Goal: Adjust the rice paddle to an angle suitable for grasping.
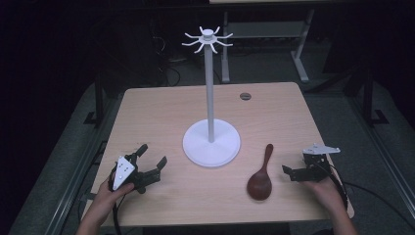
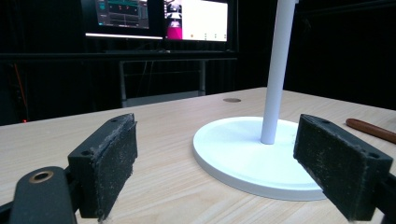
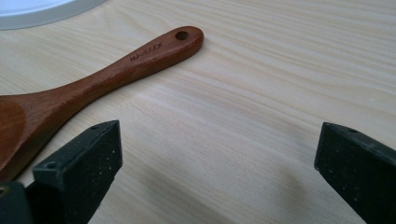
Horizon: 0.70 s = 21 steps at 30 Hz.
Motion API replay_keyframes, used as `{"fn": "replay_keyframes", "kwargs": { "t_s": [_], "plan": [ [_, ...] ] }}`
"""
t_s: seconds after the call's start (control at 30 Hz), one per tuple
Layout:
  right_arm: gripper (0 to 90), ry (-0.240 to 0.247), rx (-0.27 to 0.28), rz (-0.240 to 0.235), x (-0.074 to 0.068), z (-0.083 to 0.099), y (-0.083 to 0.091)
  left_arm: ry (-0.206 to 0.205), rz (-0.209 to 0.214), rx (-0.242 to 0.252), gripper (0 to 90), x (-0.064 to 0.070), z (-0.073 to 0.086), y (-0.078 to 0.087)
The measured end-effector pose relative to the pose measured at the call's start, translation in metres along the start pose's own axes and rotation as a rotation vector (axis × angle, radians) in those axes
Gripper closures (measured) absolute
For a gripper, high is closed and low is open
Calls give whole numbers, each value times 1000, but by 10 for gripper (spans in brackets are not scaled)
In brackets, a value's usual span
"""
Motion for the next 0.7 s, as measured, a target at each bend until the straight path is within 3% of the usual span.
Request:
{"fn": "replay_keyframes", "kwargs": {
  "t_s": [0.2,0.23,0.33,0.43,0.47,0.5,0.57,0.7],
  "plan": [
    [75,10,-1,2,-1,-5,1,-1,0,0,130,0,0,0],
    [143,9,14,2,-1,-7,2,0,0,0,130,0,0,0],
    [156,4,12,2,-1,-10,1,0,0,0,130,0,0,0],
    [231,2,8,-8,-3,-15,0,1,1,1,130,0,0,0],
    [309,17,3,-7,-4,-18,-2,0,1,1,130,0,0,0],
    [309,17,3,-7,-4,-18,-2,0,1,1,130,0,0,0],
    [467,28,0,-6,-3,-24,-6,-1,1,-1,130,0,0,0],
    [622,30,14,-19,-2,-34,-10,1,2,0,130,0,0,0]
  ]
}}
Point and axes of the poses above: each handheld gripper's, and its own axes: y roughly backward along the jaws, z roughly out of its underside, x roughly to its right, the point moved 2 cm from there along -y, roughly forward along the jaws, and after that the axes turned 9 degrees about -x, right-handed, at the moved point
